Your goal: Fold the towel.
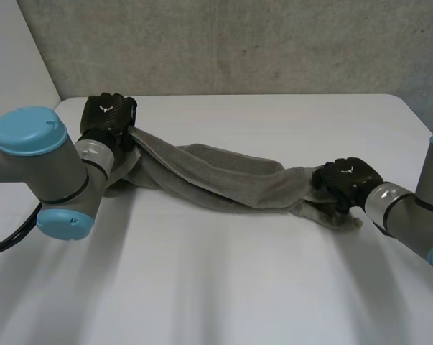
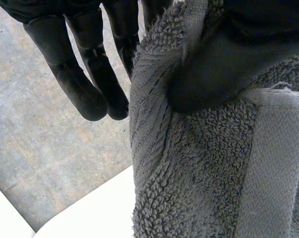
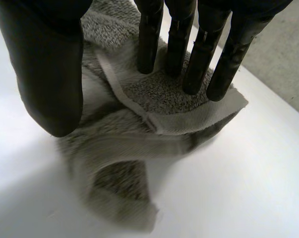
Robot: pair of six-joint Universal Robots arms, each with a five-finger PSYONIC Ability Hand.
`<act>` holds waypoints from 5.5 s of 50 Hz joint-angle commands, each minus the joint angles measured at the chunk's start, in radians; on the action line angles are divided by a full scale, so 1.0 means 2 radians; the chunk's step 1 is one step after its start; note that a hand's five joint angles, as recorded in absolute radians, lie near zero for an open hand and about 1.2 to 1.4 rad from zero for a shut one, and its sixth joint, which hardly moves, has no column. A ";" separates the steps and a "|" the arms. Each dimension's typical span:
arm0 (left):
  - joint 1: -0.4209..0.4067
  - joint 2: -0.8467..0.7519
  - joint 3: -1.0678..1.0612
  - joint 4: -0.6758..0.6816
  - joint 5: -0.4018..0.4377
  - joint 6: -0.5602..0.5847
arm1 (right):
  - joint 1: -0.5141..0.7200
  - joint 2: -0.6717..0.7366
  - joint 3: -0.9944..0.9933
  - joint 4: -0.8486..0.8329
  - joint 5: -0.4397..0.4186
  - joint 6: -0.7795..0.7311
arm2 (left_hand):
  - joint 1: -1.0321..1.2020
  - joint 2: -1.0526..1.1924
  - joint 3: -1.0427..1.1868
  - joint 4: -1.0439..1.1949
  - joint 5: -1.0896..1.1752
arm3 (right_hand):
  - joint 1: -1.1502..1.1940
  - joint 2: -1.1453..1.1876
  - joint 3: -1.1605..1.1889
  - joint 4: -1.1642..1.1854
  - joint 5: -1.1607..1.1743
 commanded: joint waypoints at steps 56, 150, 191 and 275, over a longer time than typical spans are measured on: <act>0.000 -0.014 -0.006 0.004 0.007 0.001 | 0.012 0.137 -0.125 -0.140 0.024 -0.026 | -0.024 -0.058 -0.075 -0.064 -0.126 | 0.439 0.430 0.435 0.435 0.449; 0.006 0.090 -0.233 -0.049 0.133 0.161 | -0.091 -0.100 0.130 0.024 -0.085 -0.022 | -0.387 -0.420 -0.437 -0.426 -0.488 | 0.439 0.430 0.435 0.435 0.449; 0.048 0.059 -0.196 0.061 0.043 0.171 | -0.092 -0.100 0.132 0.022 -0.086 -0.024 | -0.268 -0.301 -0.318 -0.308 -0.369 | 0.439 0.430 0.435 0.435 0.449; 0.047 0.072 0.153 0.045 0.140 -0.024 | 0.032 -0.049 -0.291 -0.090 0.066 -0.008 | -0.024 -0.058 -0.075 -0.064 -0.126 | 0.439 0.430 0.435 0.435 0.449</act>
